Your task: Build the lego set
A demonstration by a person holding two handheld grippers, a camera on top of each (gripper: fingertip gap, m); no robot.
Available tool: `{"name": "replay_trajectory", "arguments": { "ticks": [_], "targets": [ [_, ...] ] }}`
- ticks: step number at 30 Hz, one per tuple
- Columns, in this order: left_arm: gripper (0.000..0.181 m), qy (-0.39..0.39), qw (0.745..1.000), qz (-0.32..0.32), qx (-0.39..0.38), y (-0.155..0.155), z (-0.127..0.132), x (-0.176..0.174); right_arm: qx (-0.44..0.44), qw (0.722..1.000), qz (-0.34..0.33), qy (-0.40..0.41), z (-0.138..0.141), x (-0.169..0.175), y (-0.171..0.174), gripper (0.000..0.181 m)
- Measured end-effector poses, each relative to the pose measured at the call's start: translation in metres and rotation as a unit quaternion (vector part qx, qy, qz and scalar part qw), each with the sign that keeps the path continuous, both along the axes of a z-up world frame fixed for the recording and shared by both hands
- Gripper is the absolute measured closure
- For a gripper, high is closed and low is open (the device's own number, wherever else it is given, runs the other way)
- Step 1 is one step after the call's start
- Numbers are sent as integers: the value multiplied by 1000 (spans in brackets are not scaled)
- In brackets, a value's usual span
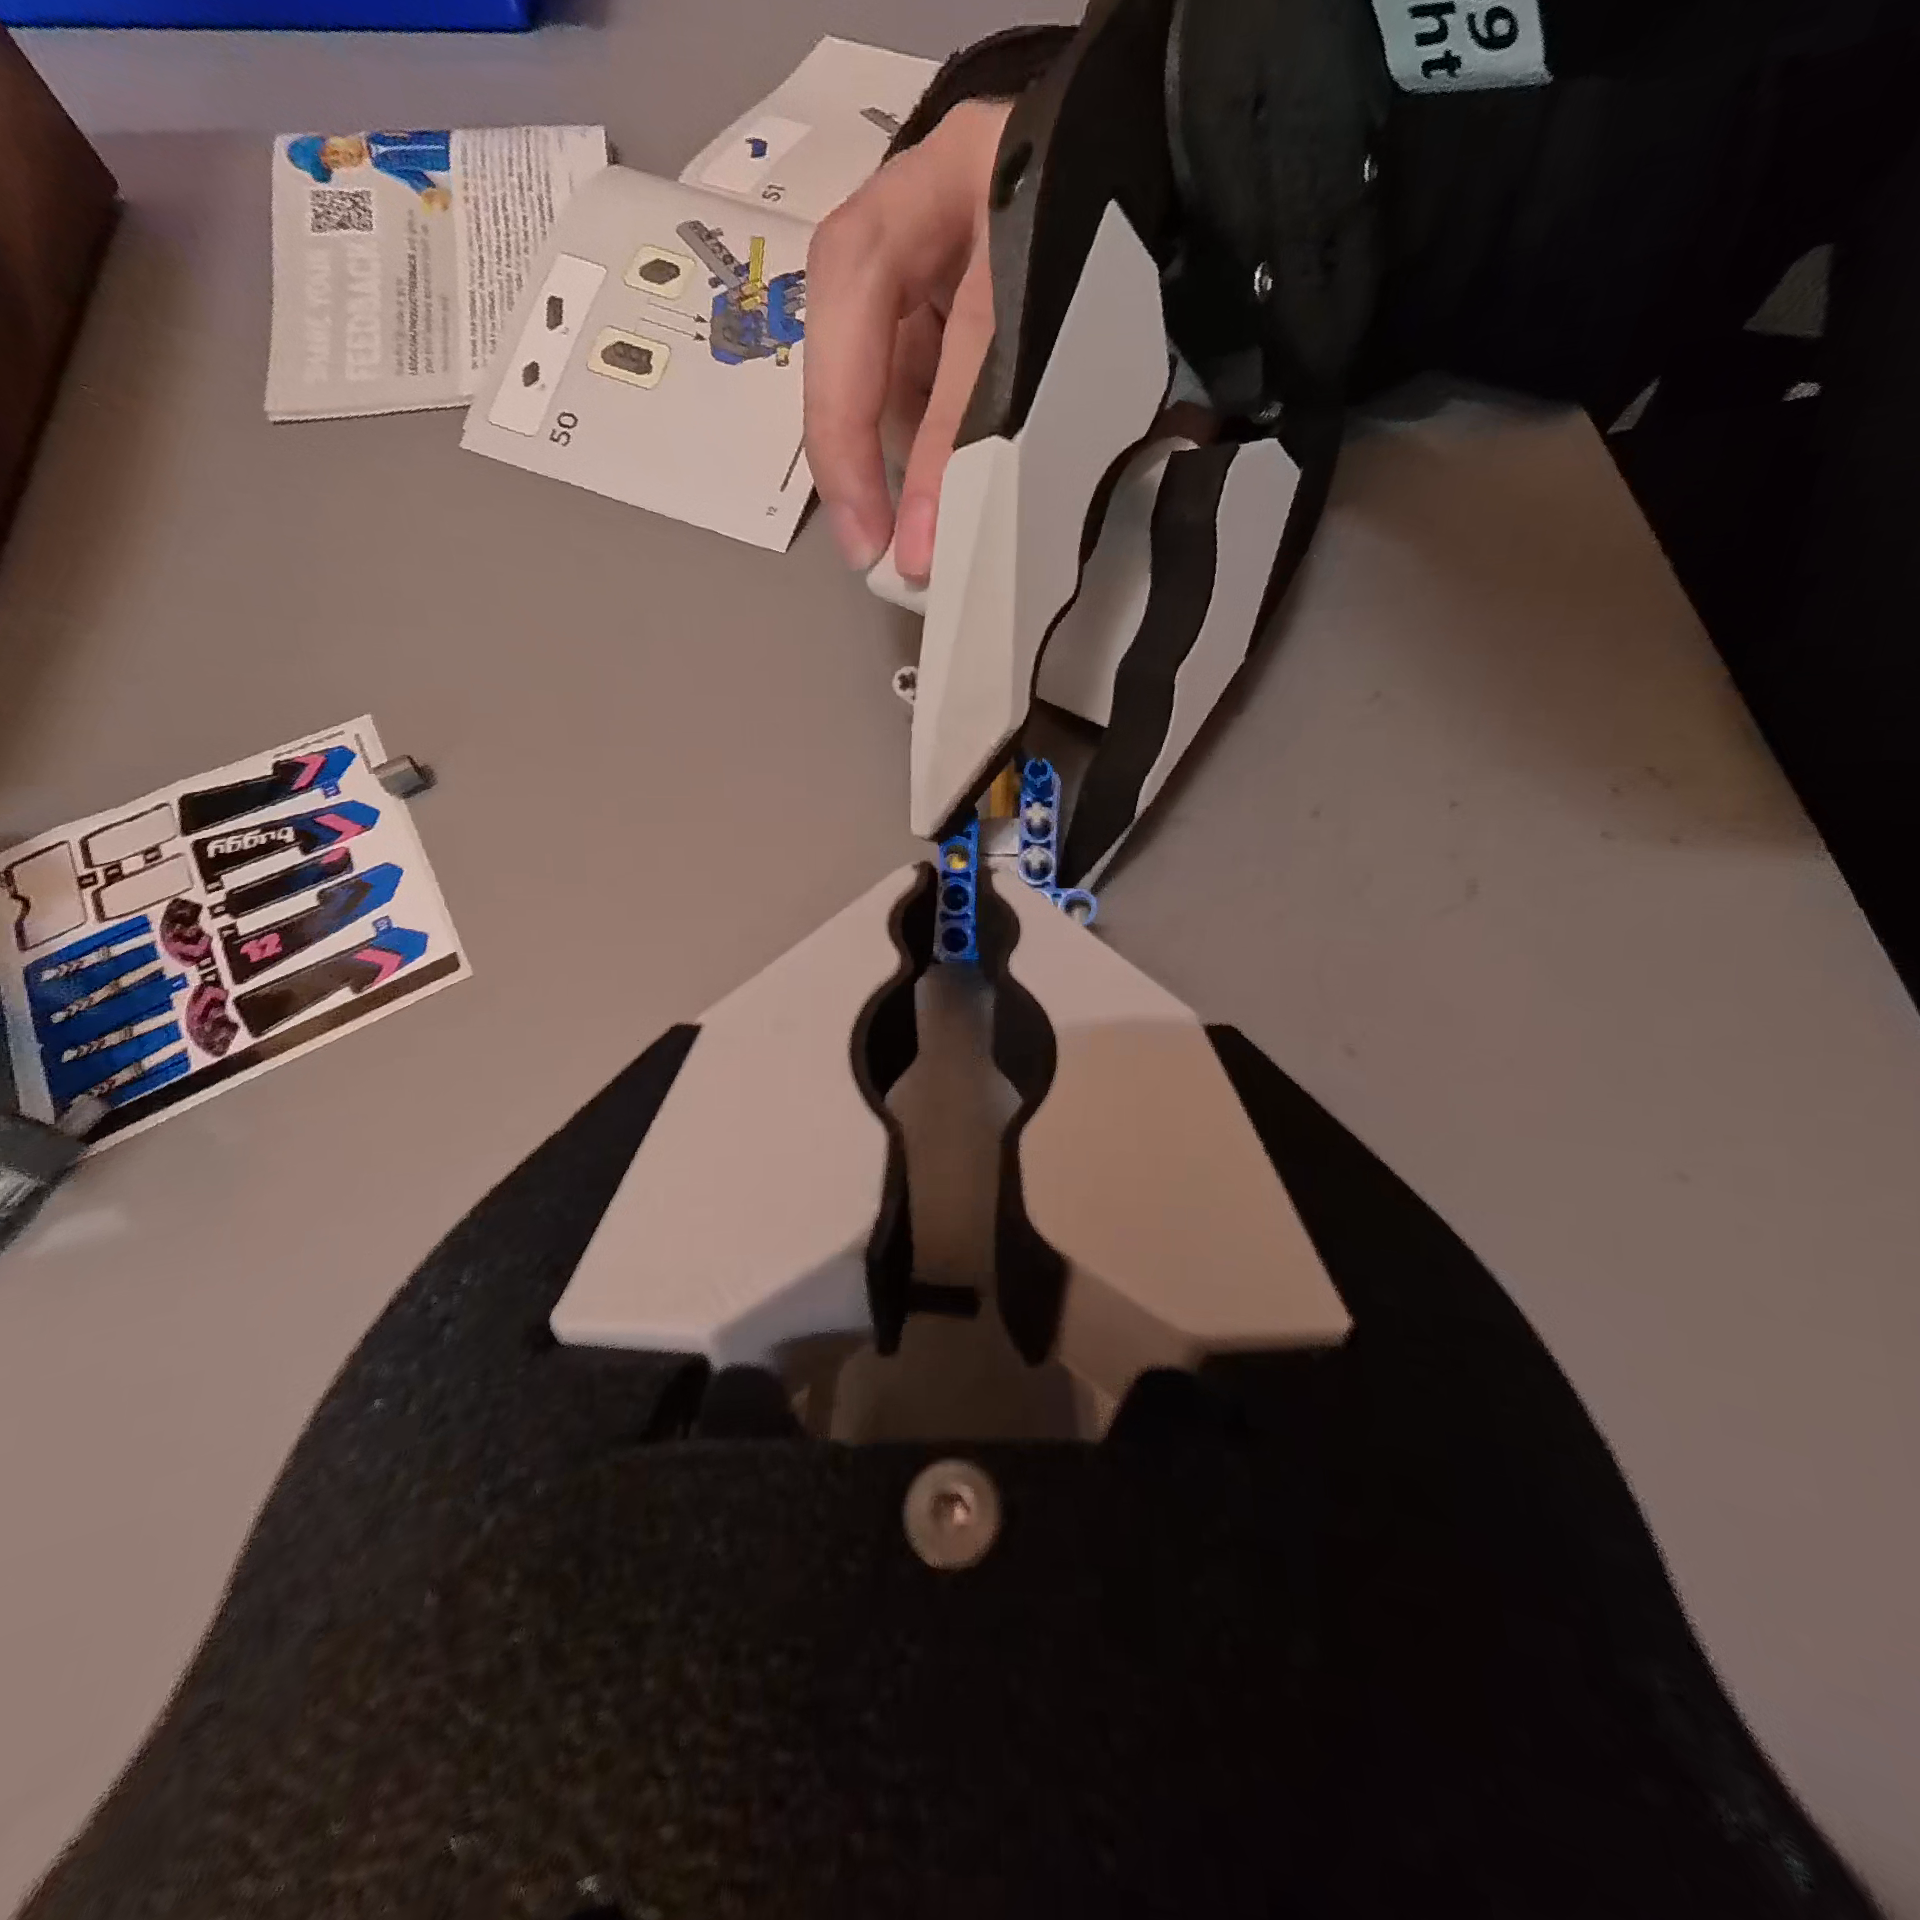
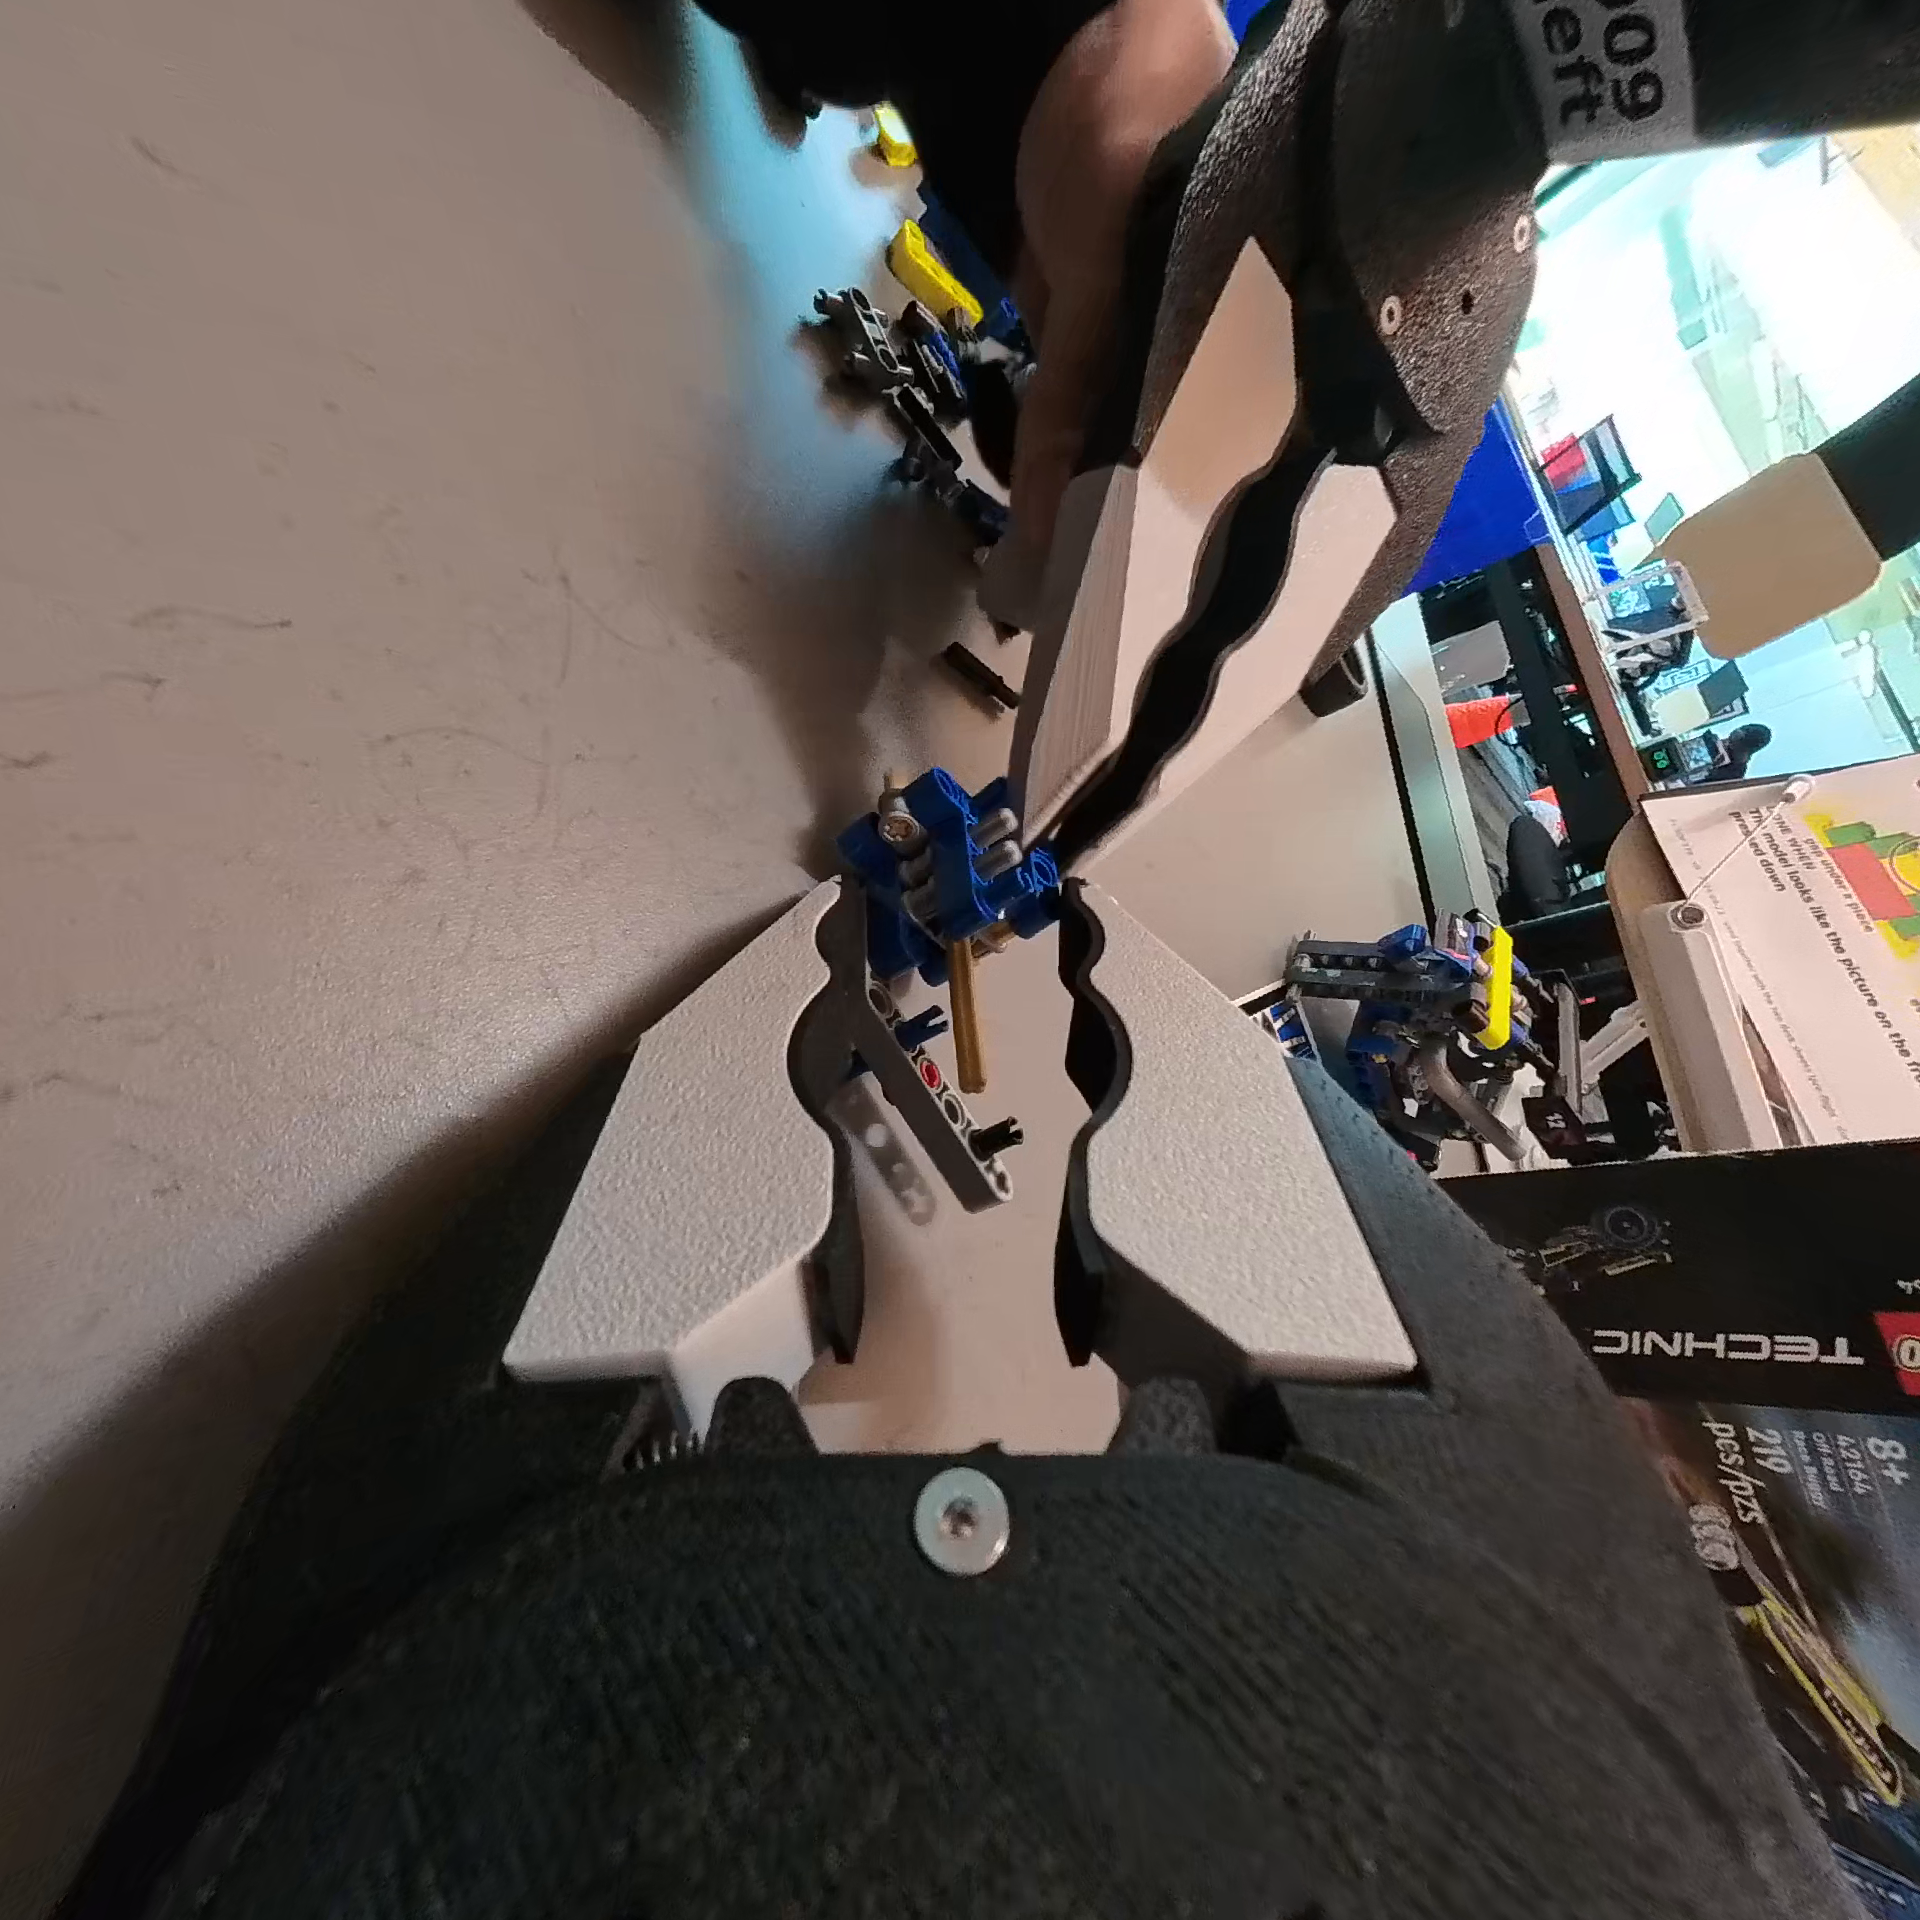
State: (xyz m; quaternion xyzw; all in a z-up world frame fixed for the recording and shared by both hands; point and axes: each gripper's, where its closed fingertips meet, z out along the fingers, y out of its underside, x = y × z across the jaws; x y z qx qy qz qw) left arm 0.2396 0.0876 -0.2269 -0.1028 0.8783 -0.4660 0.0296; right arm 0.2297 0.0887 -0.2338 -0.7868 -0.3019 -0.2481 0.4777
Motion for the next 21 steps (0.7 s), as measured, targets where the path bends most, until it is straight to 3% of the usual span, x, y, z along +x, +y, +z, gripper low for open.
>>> {"name": "replay_trajectory", "arguments": {
  "ticks": [12,17,21],
  "targets": [
    [177,32,999,14,-36,0,0,1,-1,1000,-3,14,0,1,0,144],
    [181,0,995,26,-91,10,29,7,2,1000,-7,17,0,1,1,144],
    [181,-18,1000,-1,-10,12,15,1,3,1000,-5,19,0,1,1,144]
  ]
}}
